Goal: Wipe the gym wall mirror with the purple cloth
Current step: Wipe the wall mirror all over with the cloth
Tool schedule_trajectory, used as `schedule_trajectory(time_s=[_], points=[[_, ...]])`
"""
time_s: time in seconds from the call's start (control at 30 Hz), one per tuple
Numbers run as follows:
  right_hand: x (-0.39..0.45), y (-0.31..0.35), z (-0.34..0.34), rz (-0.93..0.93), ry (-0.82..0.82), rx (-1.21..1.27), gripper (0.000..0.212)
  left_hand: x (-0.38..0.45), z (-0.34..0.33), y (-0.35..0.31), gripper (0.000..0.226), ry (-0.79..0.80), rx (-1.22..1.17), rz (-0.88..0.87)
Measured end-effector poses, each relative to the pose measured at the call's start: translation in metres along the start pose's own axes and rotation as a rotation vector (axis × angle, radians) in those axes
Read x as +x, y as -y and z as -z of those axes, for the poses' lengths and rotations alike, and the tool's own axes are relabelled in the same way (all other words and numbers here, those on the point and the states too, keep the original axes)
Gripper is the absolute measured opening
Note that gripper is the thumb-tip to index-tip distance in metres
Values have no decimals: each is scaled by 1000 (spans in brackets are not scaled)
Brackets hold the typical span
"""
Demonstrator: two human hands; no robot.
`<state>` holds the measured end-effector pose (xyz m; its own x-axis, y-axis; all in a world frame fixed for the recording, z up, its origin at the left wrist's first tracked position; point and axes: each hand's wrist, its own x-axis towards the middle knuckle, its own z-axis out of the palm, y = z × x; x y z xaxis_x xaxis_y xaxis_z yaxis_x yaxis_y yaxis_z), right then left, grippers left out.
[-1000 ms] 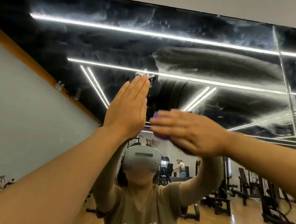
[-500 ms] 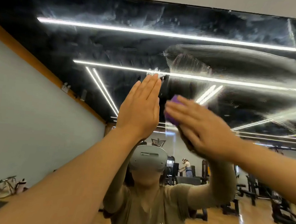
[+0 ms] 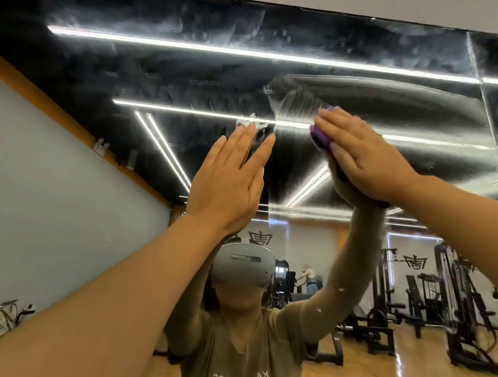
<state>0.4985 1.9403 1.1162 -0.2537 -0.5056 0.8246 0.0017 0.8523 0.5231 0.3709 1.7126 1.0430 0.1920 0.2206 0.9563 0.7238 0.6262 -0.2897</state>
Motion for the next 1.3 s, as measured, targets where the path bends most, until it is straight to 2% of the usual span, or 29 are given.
schedule_trajectory(time_s=[0.13,0.2,0.47,0.57,0.67,0.73,0.9,1.0,1.1,1.3], points=[[-8,12,-9,-96,-57,18,52,0,0,2,60,31,51,-34],[-29,22,-12,-10,-50,3,51,0,1,2,61,49,62,-27],[-133,41,-3,402,255,-20,51,-5,-5,-32,72,46,-9,121],[-133,27,-1,490,320,0,49,-5,-9,-43,68,21,-40,173],[-120,16,-1,546,323,-22,47,-4,-11,-52,68,-8,-50,118],[-109,6,3,475,294,-19,47,-4,-14,-58,69,3,-43,106],[-53,-43,19,18,61,-10,54,-7,-21,-80,73,63,-58,157],[-40,-49,14,-139,-20,-5,58,-6,-21,-90,68,82,-55,174],[-66,-32,6,-111,-32,-6,58,-6,-20,-99,66,86,-31,205],[-173,6,1,188,141,-52,53,-1,-23,-122,65,99,7,193]])
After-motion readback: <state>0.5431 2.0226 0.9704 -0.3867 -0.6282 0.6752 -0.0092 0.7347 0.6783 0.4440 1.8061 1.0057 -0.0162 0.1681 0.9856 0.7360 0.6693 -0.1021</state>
